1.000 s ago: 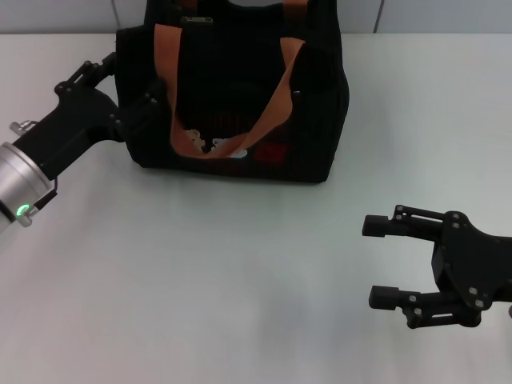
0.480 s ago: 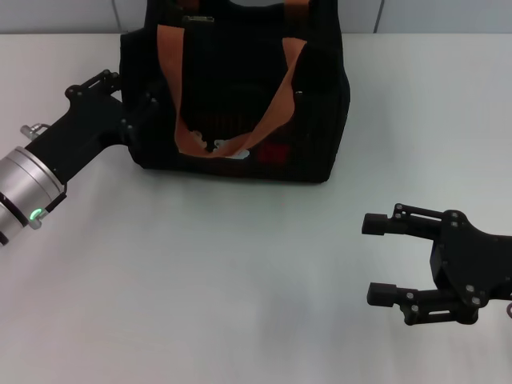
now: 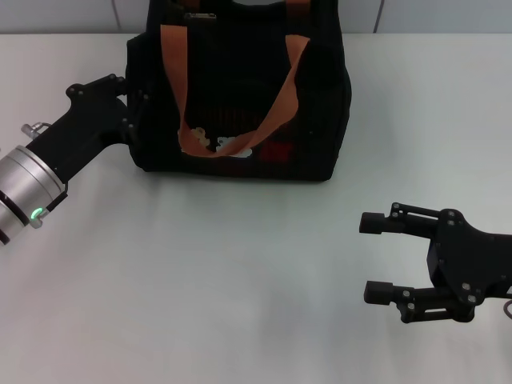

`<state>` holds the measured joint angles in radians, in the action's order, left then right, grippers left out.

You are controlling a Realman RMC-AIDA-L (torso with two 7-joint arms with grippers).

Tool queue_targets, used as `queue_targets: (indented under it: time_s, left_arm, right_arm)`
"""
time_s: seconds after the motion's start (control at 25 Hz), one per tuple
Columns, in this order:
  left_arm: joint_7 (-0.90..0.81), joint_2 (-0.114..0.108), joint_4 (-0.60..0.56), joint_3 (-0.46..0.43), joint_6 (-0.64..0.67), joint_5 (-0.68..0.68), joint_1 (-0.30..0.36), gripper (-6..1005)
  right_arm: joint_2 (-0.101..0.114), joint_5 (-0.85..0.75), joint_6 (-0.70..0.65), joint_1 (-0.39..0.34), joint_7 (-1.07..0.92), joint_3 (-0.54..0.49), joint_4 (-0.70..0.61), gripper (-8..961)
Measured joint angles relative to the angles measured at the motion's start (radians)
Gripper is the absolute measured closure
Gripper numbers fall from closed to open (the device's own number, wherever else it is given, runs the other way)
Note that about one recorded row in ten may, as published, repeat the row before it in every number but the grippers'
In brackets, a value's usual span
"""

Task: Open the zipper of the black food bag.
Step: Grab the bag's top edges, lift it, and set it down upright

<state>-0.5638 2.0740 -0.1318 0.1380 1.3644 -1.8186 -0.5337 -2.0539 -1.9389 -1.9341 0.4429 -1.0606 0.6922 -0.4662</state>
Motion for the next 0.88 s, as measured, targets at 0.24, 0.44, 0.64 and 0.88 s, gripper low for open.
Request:
queue_targets:
  time_s: [0.24,0.44,0.64,0.88]
  left_arm:
    - [0.0,-0.001,0.0,0.0,0.02,0.006,0.006,858]
    - [0.001,-0.001,-0.003,0.0,0.025,0.008,0.013,881]
    - [0.002,-0.002,-0.002,0.0,0.025,0.01,0.014,883]
    - [0.002,-0.002,-0.003,0.0,0.031,0.01,0.016,884]
  right_arm:
    - [-0.001,-0.001,0.0,0.002,-0.001,0.0,0.0,128]
    - [-0.002,-0.001,0.0,0.002,-0.001,0.0,0.0,129]
    - [-0.005,-0.001,0.0,0.002,-0.001,0.0,0.0,130]
    - [-0.007,-0.001,0.0,0.004,-0.001,0.0,0.0,131]
